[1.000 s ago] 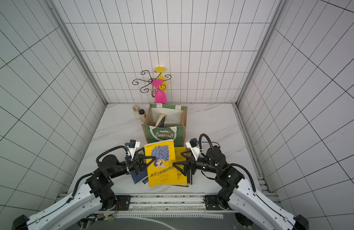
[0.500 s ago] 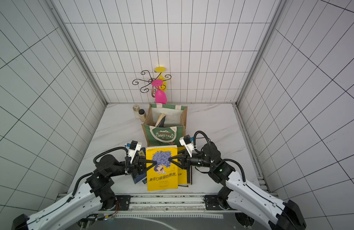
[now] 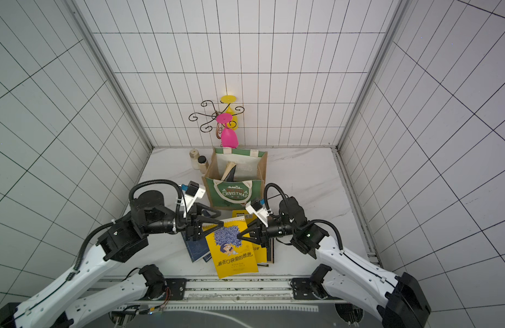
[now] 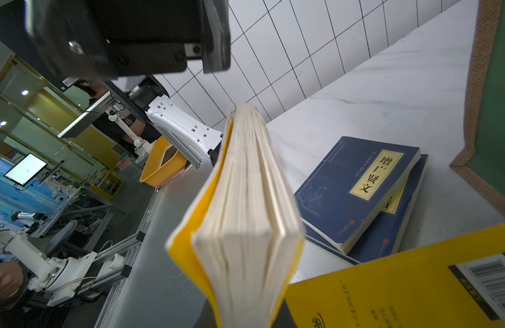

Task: Put the books into the canvas bag
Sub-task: Pick up the book from the book.

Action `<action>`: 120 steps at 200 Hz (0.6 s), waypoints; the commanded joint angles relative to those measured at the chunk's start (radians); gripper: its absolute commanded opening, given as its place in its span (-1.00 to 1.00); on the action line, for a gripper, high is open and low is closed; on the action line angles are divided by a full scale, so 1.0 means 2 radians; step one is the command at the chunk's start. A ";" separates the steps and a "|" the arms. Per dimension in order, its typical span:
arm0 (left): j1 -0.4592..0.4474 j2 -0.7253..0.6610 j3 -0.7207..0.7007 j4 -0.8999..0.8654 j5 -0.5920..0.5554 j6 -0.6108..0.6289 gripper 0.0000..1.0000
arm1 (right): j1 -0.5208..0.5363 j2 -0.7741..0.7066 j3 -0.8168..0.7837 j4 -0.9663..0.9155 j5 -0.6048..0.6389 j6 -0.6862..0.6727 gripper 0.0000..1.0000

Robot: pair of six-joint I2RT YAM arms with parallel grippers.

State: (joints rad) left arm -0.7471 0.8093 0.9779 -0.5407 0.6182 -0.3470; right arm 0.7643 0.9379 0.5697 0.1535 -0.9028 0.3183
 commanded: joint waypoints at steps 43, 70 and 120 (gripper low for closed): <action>-0.044 0.058 0.059 -0.211 -0.063 0.124 0.37 | -0.001 0.021 0.106 -0.090 -0.087 -0.097 -1.00; -0.088 0.069 0.061 -0.215 -0.068 0.135 0.44 | -0.002 0.033 0.129 -0.124 -0.091 -0.121 -1.00; -0.104 0.088 0.073 -0.221 -0.103 0.140 -1.00 | -0.004 0.046 0.148 -0.144 -0.094 -0.137 -1.00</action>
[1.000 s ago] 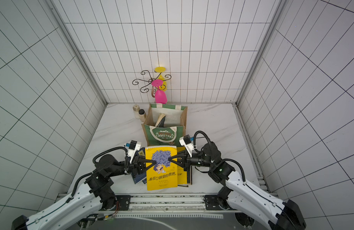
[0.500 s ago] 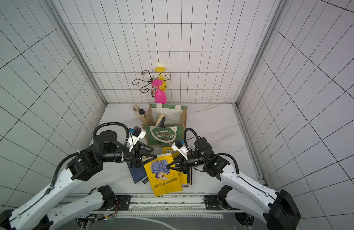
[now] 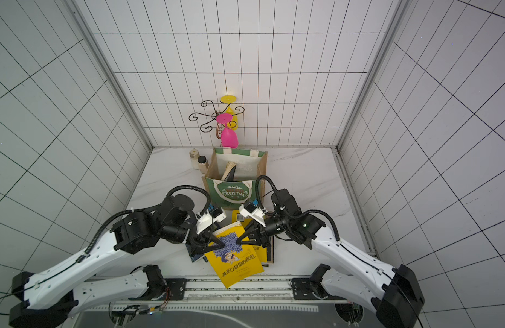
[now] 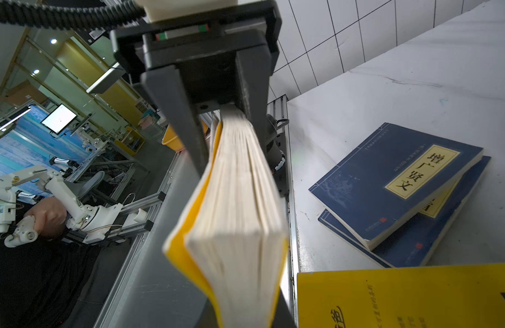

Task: Put the books into the canvas bag
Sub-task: Pick up the book from the book.

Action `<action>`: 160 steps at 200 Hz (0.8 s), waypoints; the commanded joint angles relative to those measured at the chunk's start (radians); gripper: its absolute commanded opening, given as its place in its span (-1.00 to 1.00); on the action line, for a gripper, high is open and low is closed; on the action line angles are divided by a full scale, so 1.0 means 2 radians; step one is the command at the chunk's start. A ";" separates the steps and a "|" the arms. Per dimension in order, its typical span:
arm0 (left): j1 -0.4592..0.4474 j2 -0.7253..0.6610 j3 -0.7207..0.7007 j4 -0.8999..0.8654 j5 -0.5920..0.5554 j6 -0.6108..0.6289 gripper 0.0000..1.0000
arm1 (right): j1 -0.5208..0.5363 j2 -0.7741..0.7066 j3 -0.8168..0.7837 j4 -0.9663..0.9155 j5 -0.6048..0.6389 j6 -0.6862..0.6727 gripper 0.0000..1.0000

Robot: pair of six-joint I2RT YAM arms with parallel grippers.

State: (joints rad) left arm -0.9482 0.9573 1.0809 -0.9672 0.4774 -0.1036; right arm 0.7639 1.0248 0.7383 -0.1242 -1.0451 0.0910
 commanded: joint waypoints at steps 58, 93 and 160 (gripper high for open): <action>0.010 0.064 0.177 -0.045 -0.095 0.041 -1.00 | -0.036 -0.033 0.061 -0.005 0.063 -0.005 0.17; 0.079 0.136 0.336 -0.082 -0.140 0.035 -1.00 | -0.087 -0.076 0.049 -0.009 0.123 0.028 0.80; 0.131 0.291 0.584 -0.071 -0.265 -0.031 -1.00 | -0.128 -0.127 0.043 -0.060 0.171 0.026 0.98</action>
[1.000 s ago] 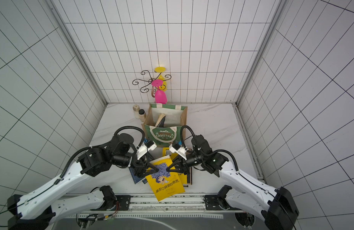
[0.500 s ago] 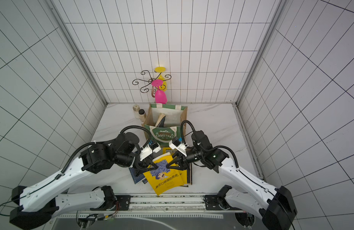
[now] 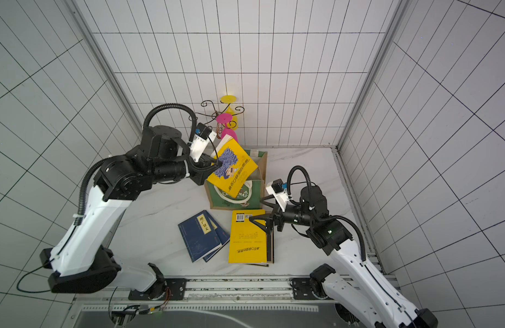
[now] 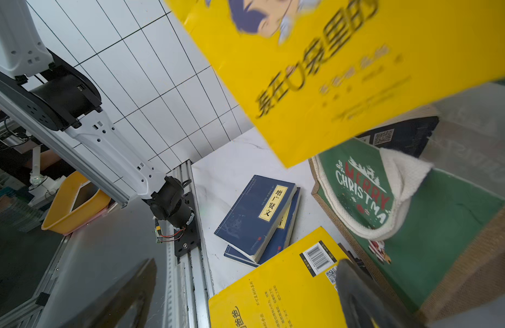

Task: Put the books into the canvas bag
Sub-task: Pick up the book from the book, then place the book in the canvas bag.

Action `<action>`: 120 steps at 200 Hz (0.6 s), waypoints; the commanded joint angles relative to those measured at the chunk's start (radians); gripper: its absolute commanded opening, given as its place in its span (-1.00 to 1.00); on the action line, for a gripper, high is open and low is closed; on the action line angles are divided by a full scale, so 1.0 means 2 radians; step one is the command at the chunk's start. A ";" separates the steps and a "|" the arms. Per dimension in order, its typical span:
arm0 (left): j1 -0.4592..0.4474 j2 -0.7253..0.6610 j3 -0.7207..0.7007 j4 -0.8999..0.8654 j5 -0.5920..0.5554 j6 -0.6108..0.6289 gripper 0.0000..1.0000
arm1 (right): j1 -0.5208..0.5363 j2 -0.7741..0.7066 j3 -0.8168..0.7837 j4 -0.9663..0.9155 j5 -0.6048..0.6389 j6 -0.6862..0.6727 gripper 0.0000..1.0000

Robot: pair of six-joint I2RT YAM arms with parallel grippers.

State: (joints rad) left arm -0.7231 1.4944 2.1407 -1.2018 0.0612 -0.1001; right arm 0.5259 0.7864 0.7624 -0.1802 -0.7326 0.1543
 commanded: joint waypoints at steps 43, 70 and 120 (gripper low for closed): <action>0.045 0.035 0.042 0.123 -0.052 -0.068 -1.00 | -0.013 -0.014 0.025 -0.040 0.017 -0.013 0.98; 0.045 0.039 0.002 0.144 -0.057 -0.070 -1.00 | -0.014 -0.013 0.027 -0.044 0.034 -0.014 0.98; 0.045 0.029 -0.091 0.189 -0.054 -0.075 -1.00 | -0.016 -0.011 0.025 -0.044 0.042 -0.012 0.98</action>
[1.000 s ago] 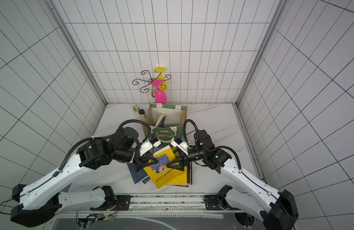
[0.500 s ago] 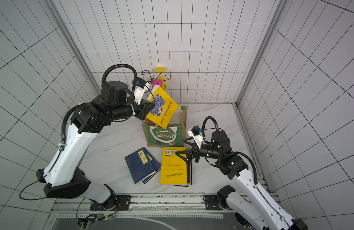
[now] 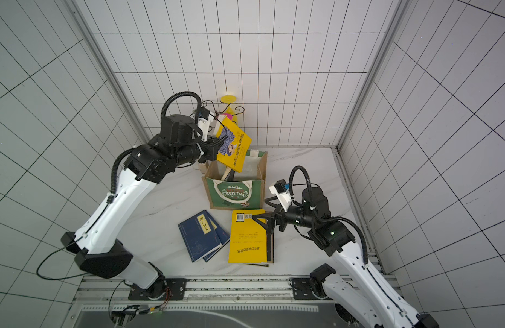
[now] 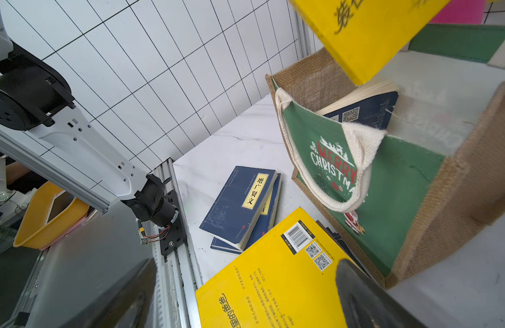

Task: Put the books into the canvas bag
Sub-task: Place the book in the canvas bag.

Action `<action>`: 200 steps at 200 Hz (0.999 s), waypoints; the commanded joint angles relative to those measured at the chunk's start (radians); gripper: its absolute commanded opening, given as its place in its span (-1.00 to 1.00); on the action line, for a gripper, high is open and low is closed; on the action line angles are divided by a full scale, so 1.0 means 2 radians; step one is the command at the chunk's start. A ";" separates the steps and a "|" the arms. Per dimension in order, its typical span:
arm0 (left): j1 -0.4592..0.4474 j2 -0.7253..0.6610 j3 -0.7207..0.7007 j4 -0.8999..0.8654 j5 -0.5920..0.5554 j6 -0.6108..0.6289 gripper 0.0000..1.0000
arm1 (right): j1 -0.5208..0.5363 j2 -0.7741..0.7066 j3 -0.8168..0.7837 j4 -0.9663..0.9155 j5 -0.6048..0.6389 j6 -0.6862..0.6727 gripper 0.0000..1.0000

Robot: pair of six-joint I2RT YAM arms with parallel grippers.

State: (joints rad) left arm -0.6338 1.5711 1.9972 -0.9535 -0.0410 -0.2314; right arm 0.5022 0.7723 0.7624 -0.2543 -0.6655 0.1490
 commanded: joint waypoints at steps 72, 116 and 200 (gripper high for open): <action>-0.002 -0.013 -0.087 0.086 -0.030 -0.015 -1.00 | -0.007 0.002 0.026 -0.007 0.009 -0.006 0.98; -0.012 0.006 -0.101 0.085 -0.078 -0.016 -1.00 | -0.008 0.010 0.027 -0.004 0.019 0.002 0.98; -0.031 0.052 -0.110 0.083 -0.160 -0.019 -1.00 | -0.010 0.024 0.023 0.013 0.020 0.013 0.98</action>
State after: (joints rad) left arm -0.6930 1.6676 1.7714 -0.8562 -0.2722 -0.2554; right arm 0.4950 0.8192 0.7624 -0.2501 -0.6315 0.1749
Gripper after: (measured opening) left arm 0.134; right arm 0.990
